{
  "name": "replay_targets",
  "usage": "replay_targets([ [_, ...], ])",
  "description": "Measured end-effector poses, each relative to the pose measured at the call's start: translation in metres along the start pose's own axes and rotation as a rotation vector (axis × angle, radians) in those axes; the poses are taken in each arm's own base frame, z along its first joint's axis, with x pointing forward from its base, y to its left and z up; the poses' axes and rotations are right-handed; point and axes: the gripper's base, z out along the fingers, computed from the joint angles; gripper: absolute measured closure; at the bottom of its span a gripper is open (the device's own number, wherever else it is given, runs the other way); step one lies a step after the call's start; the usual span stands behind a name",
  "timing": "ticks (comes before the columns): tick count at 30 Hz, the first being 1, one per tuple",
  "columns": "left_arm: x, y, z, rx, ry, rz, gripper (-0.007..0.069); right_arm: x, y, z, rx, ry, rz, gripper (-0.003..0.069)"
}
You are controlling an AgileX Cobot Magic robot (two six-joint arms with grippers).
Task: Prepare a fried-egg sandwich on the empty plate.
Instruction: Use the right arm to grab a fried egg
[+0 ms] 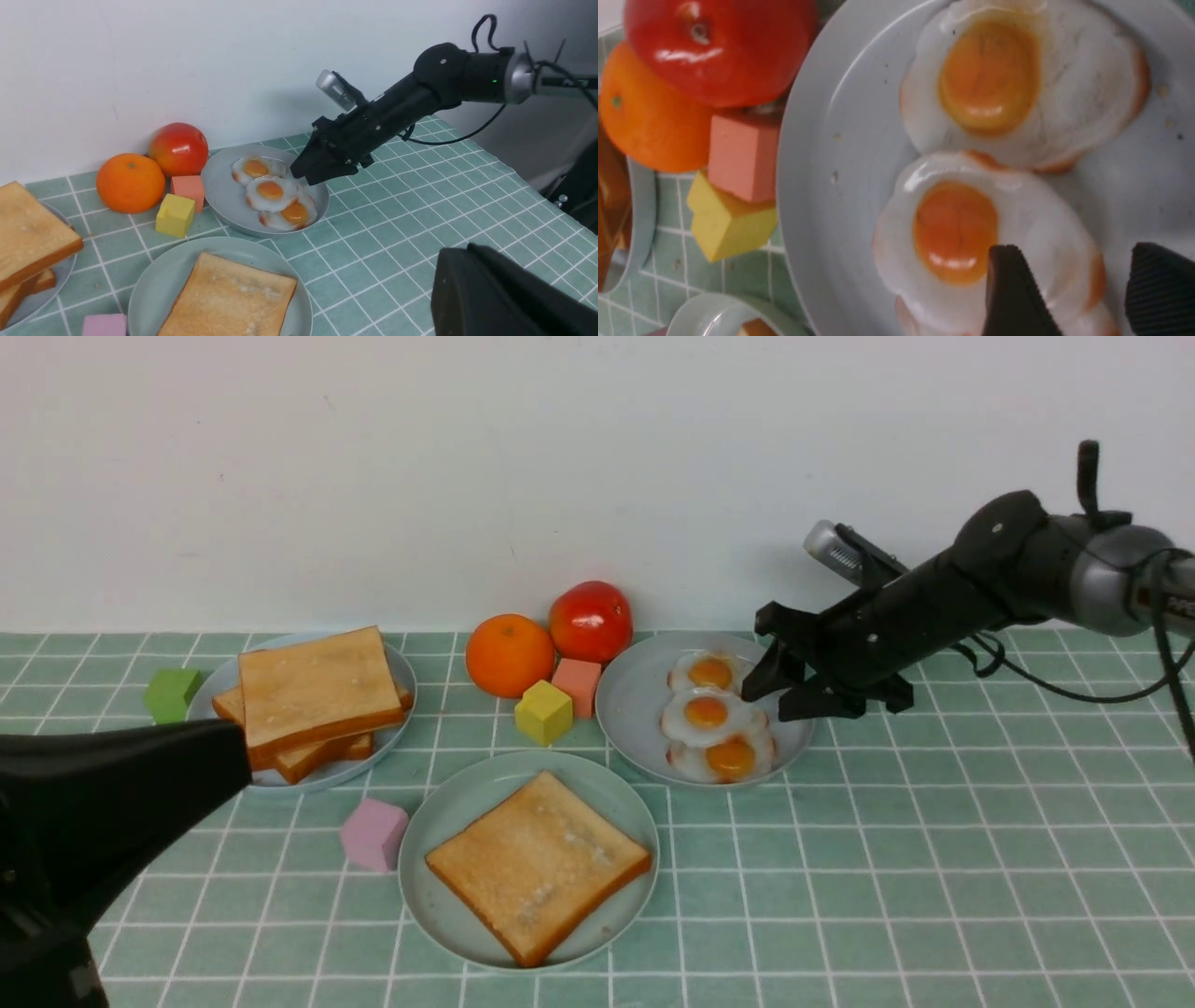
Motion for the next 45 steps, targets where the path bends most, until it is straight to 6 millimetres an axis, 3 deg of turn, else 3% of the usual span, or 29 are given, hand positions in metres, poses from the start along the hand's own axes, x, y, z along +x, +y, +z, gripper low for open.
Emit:
replay_targets([
  [4,0.0,0.0,0.0,0.0,0.0,-0.002,0.0638,-0.001,-0.007,0.012,0.005,0.007,0.013,0.0305],
  [21,0.0,0.0,0.0,0.001,0.001,-0.006,0.0638,-0.004,-0.008,0.021,-0.051,-0.02,0.039,0.032],
  [29,0.0,0.0,0.0,0.002,0.001,-0.007,0.0638,0.0,-0.008,0.022,-0.066,0.022,0.02,0.0506],
  [34,0.0,0.0,0.0,0.002,0.001,-0.007,0.0637,-0.001,-0.006,0.02,-0.082,0.025,0.026,0.058],
  [40,0.0,0.0,0.0,0.002,0.001,-0.007,0.0638,-0.005,0.001,0.011,-0.098,0.019,0.015,0.0616],
  [45,0.0,0.0,0.0,-0.001,0.001,0.001,0.0637,-0.007,0.017,-0.011,-0.112,0.015,-0.071,0.062],
])
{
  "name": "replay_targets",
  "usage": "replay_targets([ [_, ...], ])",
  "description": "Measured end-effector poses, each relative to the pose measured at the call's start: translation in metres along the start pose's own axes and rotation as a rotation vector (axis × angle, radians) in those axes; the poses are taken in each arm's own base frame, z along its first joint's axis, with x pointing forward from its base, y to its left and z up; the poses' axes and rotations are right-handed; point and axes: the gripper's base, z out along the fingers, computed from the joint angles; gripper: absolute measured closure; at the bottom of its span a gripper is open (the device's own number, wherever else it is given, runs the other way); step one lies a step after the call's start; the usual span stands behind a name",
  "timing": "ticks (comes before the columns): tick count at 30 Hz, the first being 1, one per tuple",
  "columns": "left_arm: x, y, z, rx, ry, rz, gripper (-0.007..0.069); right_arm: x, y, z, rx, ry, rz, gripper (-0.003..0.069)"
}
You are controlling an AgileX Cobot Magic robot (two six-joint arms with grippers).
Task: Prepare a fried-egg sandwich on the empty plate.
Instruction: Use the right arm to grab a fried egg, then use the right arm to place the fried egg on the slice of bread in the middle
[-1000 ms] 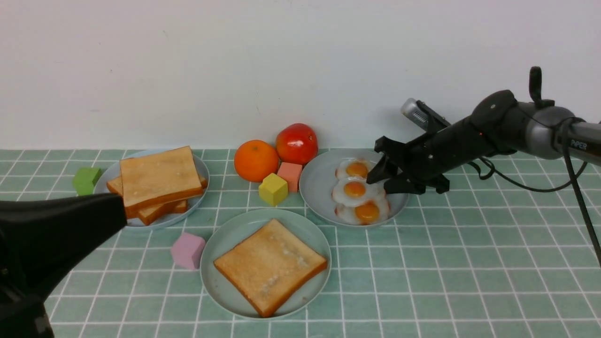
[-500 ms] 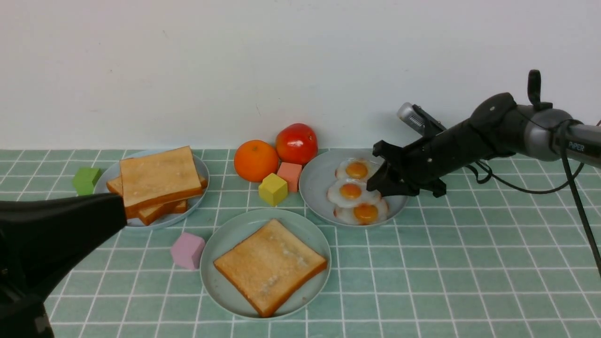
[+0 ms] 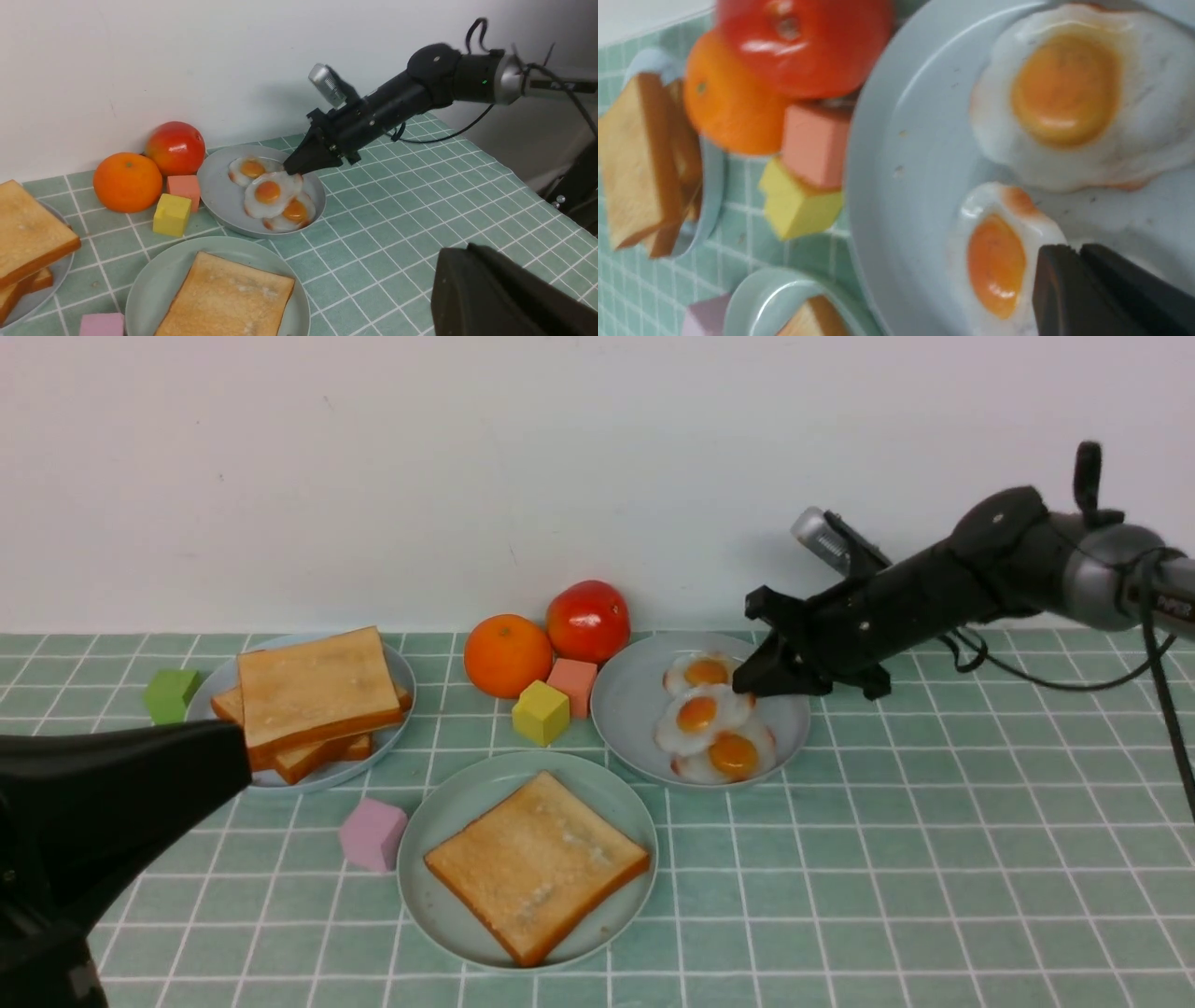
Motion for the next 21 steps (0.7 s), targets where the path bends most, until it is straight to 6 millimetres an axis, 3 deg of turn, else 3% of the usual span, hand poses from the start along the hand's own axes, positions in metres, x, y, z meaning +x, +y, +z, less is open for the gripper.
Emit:
replay_targets([
  [2,0.0,0.0,0.0,-0.004,0.002,0.008,0.0636,-0.001,0.004,-0.005,-0.001,-0.002,-0.021,0.0621],
  [8,0.005,0.005,0.0,-0.051,0.055,0.052,0.0634,-0.004,0.039,-0.05,-0.025,-0.031,-0.13,0.0627],
  [14,0.01,0.011,-0.001,-0.113,0.117,0.107,0.063,0.006,0.063,-0.078,-0.063,0.005,-0.186,0.0627],
  [18,0.012,0.014,-0.002,-0.142,0.145,0.129,0.0628,0.024,0.077,-0.081,-0.099,0.059,-0.212,0.0627],
  [21,0.013,0.016,-0.002,-0.164,0.159,0.153,0.0627,0.055,0.098,-0.068,-0.176,0.141,-0.234,0.0627],
])
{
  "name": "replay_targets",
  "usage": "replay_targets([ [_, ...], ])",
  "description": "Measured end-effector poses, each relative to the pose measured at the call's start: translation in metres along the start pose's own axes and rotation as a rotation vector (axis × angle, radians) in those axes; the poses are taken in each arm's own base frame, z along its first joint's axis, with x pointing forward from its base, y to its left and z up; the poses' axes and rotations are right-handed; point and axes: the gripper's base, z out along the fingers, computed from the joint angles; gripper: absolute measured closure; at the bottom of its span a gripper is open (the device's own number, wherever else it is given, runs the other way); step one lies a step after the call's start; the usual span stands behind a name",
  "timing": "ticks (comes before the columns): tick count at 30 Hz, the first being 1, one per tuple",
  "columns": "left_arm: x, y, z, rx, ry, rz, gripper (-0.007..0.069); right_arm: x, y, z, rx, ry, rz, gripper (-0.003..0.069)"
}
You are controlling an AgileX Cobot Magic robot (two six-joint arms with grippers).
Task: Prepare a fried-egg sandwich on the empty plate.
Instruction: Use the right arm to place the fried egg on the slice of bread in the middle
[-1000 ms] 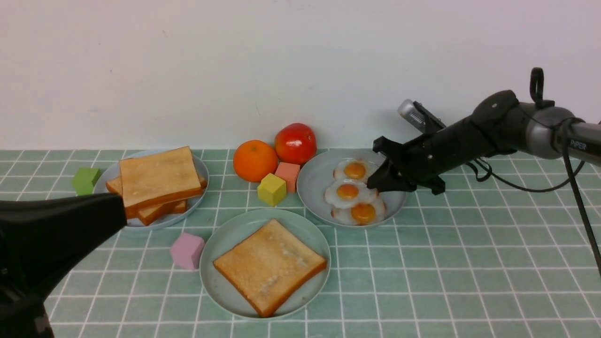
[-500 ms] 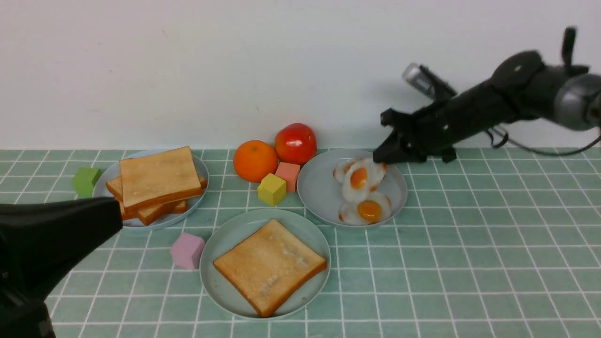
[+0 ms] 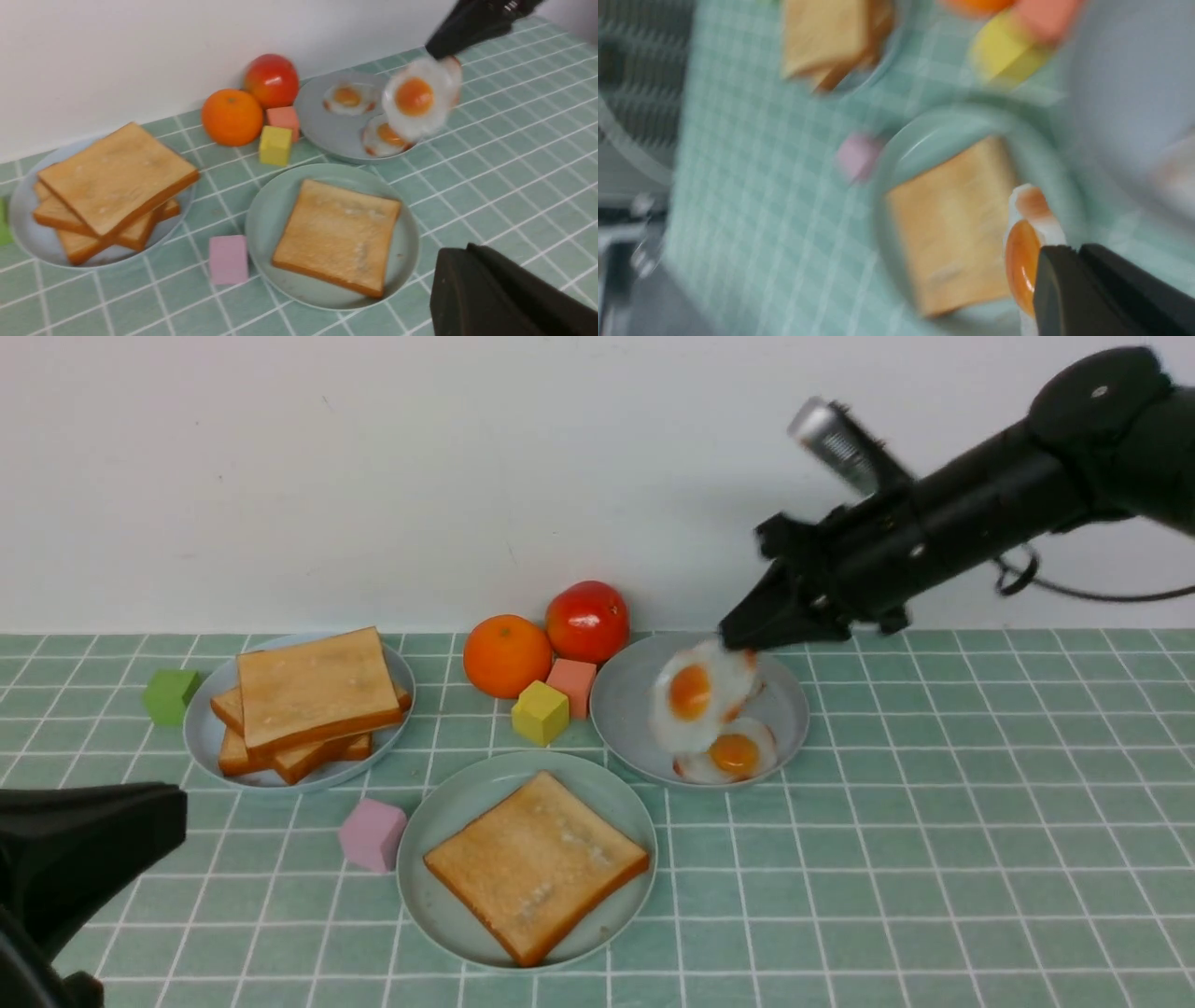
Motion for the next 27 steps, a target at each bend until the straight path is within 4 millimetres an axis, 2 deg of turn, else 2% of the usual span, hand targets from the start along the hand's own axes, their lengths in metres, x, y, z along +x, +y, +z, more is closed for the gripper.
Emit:
replay_targets([
  [1,0.0,0.0,0.0,-0.001,0.001,0.001,0.0627,0.001,0.0,0.0,-0.005,0.002,0.006,0.0627],
  [2,0.0,0.001,0.0,-0.006,0.004,0.005,0.0627,0.012,0.011,0.016,-0.054,0.038,-0.003,0.0627],
  [3,0.0,0.001,0.0,-0.006,0.004,0.005,0.0627,0.014,0.014,0.019,-0.066,0.046,-0.004,0.0627],
  [5,0.001,0.001,0.0,-0.01,0.006,0.009,0.0627,0.027,0.028,0.043,-0.127,0.082,-0.013,0.0627],
  [10,0.0,0.001,0.0,-0.014,0.004,0.016,0.0624,0.036,0.04,0.076,-0.148,0.086,-0.005,0.0627],
  [15,0.0,0.002,0.0,-0.016,0.003,0.02,0.062,0.039,0.03,0.098,-0.136,0.08,0.032,0.0627],
  [16,0.0,0.002,0.0,-0.016,0.003,0.02,0.062,0.039,0.02,0.106,-0.121,0.073,0.06,0.0627],
  [19,0.0,0.002,0.0,-0.017,0.003,0.02,0.0618,0.039,0.008,0.117,-0.105,0.067,0.095,0.0627],
  [24,0.0,0.002,0.0,-0.017,0.003,0.021,0.0613,0.042,-0.005,0.129,-0.09,0.075,0.13,0.0627],
  [27,0.0,0.002,0.0,-0.017,0.003,0.021,0.061,0.041,-0.011,0.128,-0.083,0.069,0.144,0.0624],
])
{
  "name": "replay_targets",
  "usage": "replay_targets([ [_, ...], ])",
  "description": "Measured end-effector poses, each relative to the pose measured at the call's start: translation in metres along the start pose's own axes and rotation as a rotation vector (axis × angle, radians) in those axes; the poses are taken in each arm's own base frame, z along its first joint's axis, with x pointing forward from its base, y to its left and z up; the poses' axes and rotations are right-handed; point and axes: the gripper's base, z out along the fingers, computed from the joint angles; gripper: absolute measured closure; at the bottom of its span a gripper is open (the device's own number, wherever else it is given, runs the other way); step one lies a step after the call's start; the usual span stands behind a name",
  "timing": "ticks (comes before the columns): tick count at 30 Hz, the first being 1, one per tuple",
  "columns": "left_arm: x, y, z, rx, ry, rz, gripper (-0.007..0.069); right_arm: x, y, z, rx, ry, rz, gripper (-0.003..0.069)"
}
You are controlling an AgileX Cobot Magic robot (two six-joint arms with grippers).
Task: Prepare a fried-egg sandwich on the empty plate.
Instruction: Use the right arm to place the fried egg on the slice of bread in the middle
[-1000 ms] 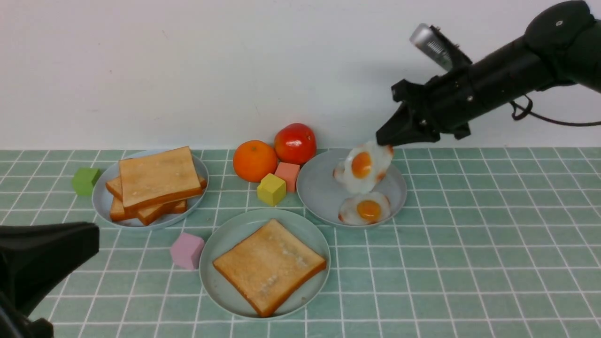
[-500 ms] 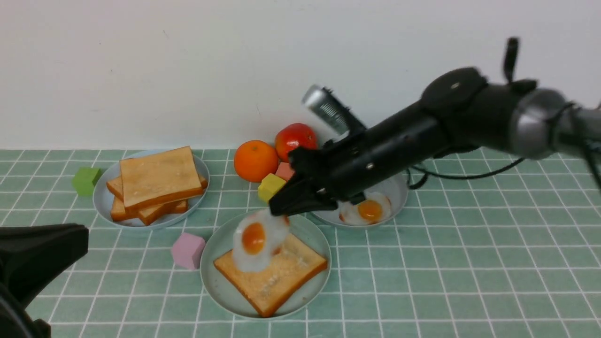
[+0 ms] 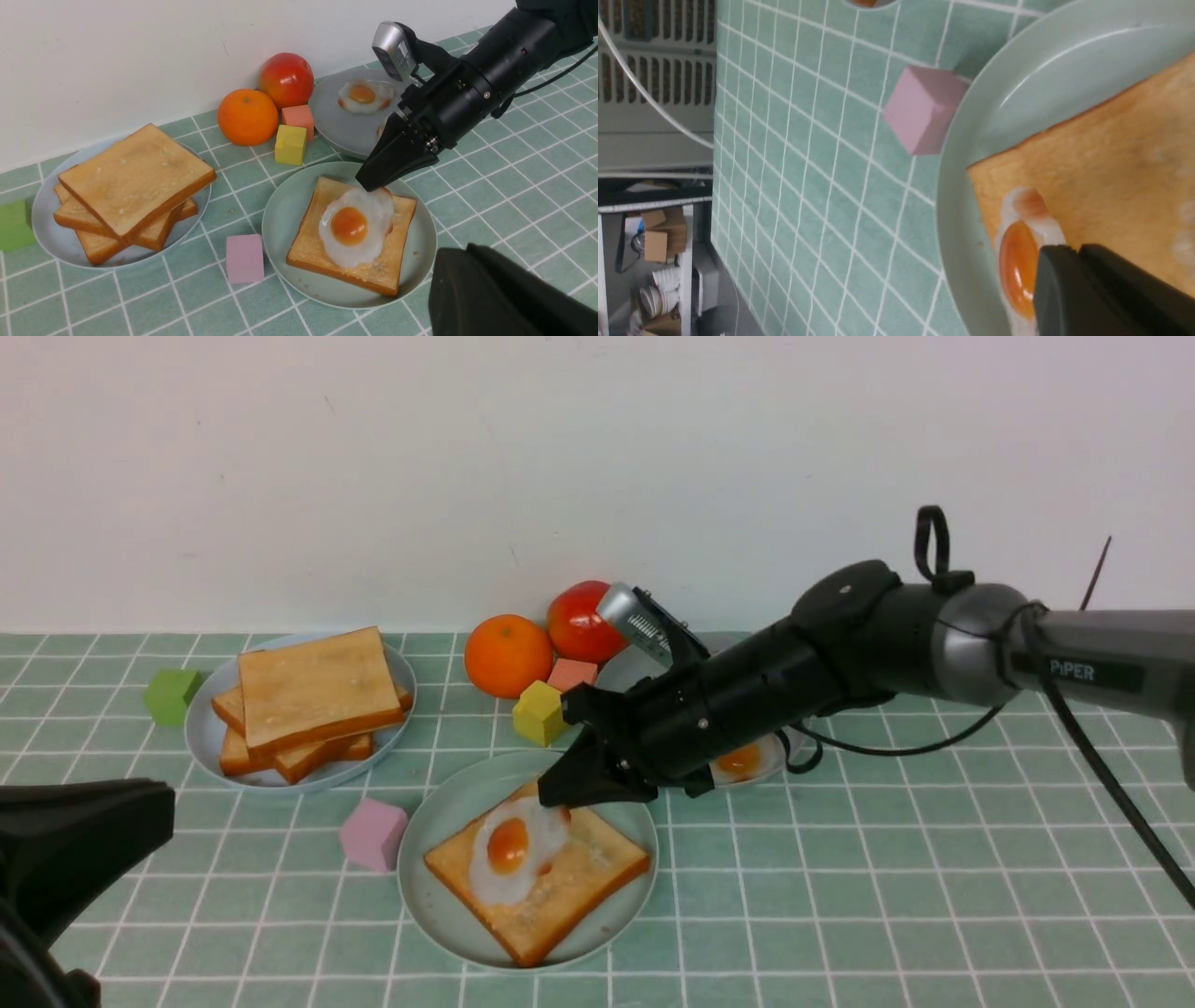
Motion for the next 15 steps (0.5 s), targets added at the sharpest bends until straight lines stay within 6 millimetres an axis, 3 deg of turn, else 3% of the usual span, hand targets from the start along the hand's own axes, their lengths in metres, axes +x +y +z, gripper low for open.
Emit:
replay_targets([
  [6,0.0,0.0,0.0,0.0,0.0,0.0,0.0609,-0.005,-0.008,-0.004,0.047,-0.031,-0.013,0.0572],
  [8,0.0,0.0,0.0,0.0,0.0,0.0,0.0606,-0.009,-0.016,-0.009,0.094,-0.058,-0.032,0.0475],
  [9,0.0,0.0,0.0,0.0,0.0,0.0,0.0606,-0.009,-0.016,-0.009,0.097,-0.059,-0.033,0.0467],
  [11,0.0,0.0,0.0,0.001,0.0,-0.001,0.0605,-0.013,-0.023,-0.014,0.124,-0.075,-0.04,0.0359],
  [12,0.0,0.0,0.0,0.001,0.0,-0.001,0.0605,-0.014,-0.024,-0.015,0.126,-0.075,-0.041,0.035],
  [15,0.0,0.0,0.0,0.004,0.003,-0.008,0.0602,-0.018,-0.029,-0.03,0.139,-0.076,-0.051,0.0228],
])
